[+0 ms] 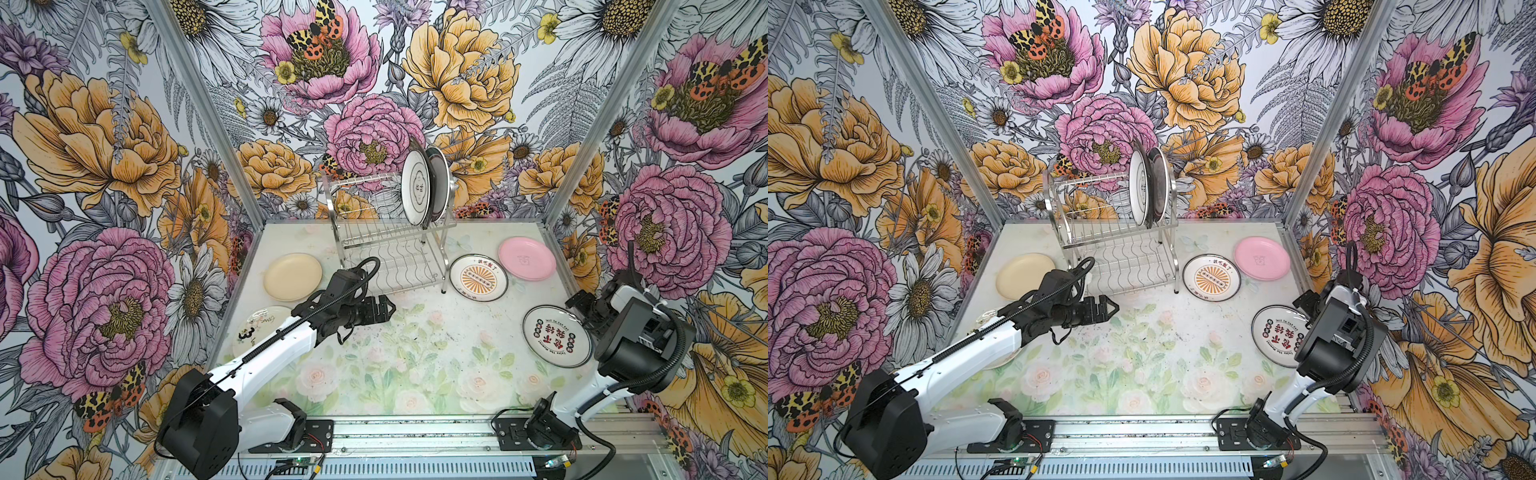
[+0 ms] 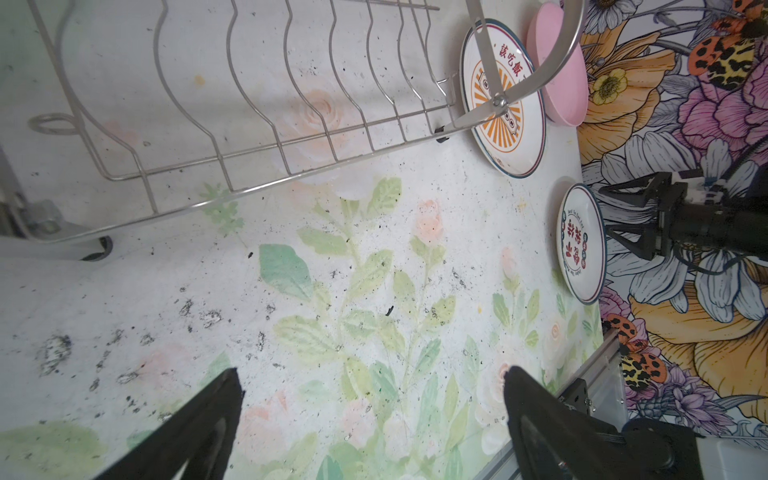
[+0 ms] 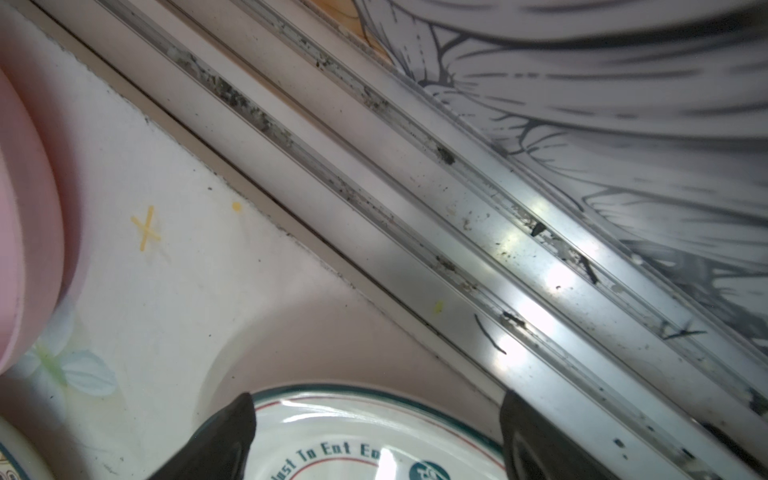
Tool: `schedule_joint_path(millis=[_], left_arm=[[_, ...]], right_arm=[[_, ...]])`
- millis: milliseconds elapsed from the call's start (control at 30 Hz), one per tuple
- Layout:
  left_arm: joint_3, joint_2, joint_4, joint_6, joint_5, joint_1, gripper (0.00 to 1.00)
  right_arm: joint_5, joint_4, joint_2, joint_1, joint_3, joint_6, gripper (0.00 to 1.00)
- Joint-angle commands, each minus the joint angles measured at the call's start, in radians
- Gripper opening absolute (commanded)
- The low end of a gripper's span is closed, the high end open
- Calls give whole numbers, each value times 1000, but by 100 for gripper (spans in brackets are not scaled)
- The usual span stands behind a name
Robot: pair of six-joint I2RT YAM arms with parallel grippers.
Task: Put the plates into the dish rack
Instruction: 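Grasp the edge of the white red-text plate with the right gripper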
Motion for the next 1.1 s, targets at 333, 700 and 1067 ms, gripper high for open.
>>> schedule_joint_path(millis=[333, 700, 1067], left_arm=[[-15, -12, 52, -13, -18, -6, 98], [-25, 1, 72, 7, 9, -1, 98], [-39, -21, 71, 22, 28, 24, 98]], right_arm=[[-98, 19, -122, 32, -134, 22, 92], [-105, 21, -188, 182, -218, 27, 92], [-143, 16, -65, 194, -113, 7, 89]])
